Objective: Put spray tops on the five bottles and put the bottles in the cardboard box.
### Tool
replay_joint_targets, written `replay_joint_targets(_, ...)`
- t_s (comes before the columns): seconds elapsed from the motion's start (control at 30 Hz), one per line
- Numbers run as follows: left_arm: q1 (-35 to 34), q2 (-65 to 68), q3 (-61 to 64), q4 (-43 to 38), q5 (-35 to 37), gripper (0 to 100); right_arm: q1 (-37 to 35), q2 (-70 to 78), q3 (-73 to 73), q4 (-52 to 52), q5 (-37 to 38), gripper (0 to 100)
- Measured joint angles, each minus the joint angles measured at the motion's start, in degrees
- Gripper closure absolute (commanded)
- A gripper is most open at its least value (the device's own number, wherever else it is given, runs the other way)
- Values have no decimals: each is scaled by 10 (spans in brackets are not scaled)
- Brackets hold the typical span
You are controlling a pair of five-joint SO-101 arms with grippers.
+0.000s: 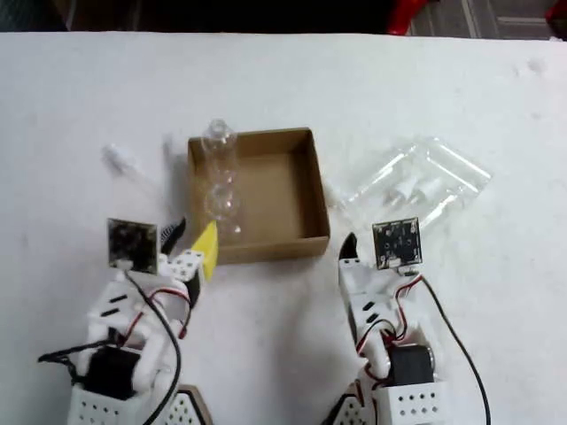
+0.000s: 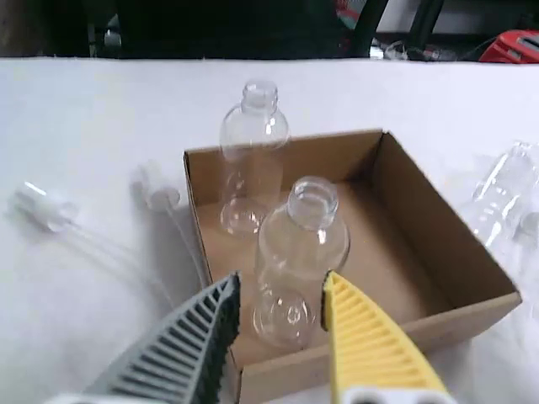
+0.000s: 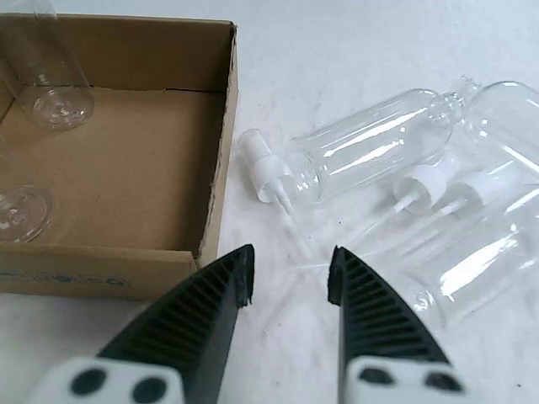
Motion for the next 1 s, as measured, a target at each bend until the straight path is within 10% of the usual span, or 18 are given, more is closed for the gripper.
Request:
replay_joint_targets(0.37, -57, 0, 82, 18, 0, 842, 0, 0, 0, 0, 0, 868)
replay_joint_targets(0.67, -97, 1, 82, 113, -185, 842, 0, 0, 0, 0, 0, 867)
replay_joint_targets(1.0, -102, 1, 83, 113, -199, 842, 0, 0, 0, 0, 0, 865)
